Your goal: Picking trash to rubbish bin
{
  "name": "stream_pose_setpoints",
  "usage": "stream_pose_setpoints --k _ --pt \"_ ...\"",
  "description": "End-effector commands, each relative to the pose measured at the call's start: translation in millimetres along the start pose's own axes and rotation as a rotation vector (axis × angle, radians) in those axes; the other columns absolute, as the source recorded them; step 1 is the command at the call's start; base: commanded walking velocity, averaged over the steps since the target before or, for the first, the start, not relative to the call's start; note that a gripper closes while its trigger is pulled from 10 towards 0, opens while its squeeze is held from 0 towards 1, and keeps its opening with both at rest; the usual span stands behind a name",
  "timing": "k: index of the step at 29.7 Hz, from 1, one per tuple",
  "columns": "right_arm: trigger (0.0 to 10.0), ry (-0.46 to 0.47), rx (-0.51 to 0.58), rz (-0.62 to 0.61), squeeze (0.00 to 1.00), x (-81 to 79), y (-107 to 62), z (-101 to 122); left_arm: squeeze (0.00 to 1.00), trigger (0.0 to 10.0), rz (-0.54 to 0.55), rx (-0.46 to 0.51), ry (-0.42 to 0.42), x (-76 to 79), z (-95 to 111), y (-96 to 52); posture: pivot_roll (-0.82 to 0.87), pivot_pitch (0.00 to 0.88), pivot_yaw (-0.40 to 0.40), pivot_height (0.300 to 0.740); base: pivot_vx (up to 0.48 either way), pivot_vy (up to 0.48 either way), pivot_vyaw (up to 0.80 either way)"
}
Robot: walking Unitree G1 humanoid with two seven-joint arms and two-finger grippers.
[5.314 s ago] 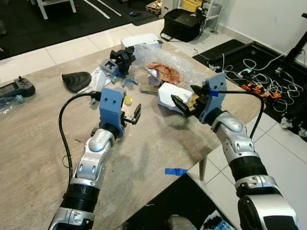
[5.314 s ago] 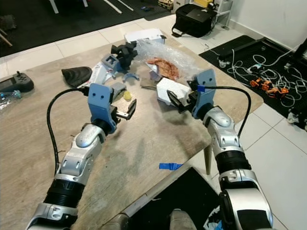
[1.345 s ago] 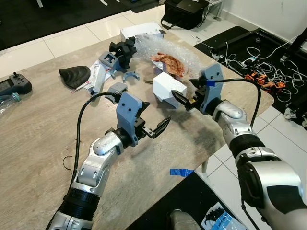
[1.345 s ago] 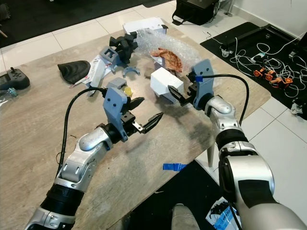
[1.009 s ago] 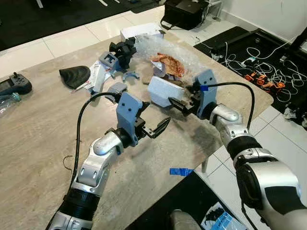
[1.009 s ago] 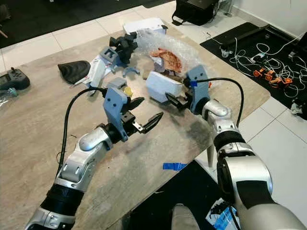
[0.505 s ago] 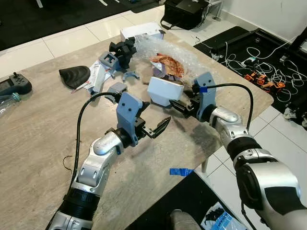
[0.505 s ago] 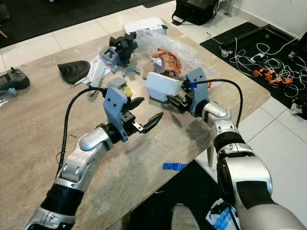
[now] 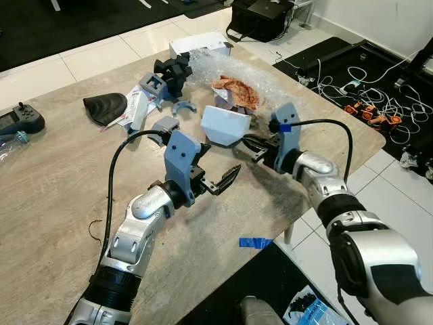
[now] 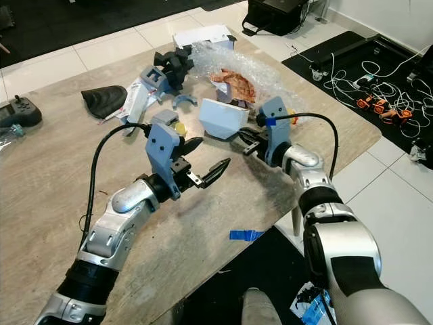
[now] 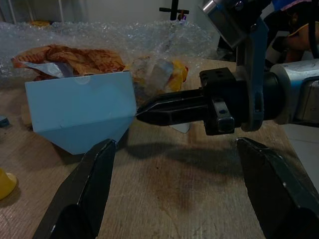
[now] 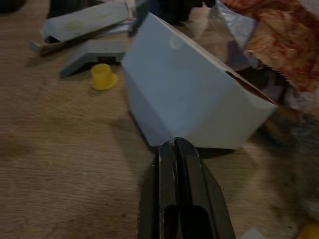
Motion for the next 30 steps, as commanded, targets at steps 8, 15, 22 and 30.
stream_pose_setpoints --k 8,15,22,30 --pt "0.0 0.095 0.150 0.164 0.00 -22.3 10.1 31 0.00 10.0 -0.002 -0.019 0.014 -2.7 -4 -1.4 -0.04 0.094 0.026 0.740 0.000 0.000 0.00" --pt "0.0 0.056 0.281 0.119 0.00 -12.9 11.9 72 0.00 10.0 0.000 -0.019 0.021 -3.2 -4 -1.2 -0.04 0.089 0.027 0.740 0.000 0.000 0.00" --pt "10.0 -0.087 0.247 -0.121 1.00 22.4 2.1 75 0.00 10.0 0.007 -0.016 0.027 -3.2 -4 -0.6 -0.04 0.089 0.023 0.740 0.000 0.000 0.00" --pt "10.0 -0.272 0.062 -0.150 1.00 30.7 -0.9 55 0.00 10.0 -0.007 0.000 0.006 0.9 1 -2.8 -0.03 0.121 -0.004 0.740 0.000 0.000 0.00"
Point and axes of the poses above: a point about 5 cm out from each wrist's last joint towards the gripper, its own y axis pointing out of the wrist towards the gripper, its own z axis along the axis of the wrist's last joint, x = y × z, the point moved 5 cm from there along y, pointing out of the wrist towards the gripper, and after that the axes turned 2 degrees about y, right-handed, at the moved point
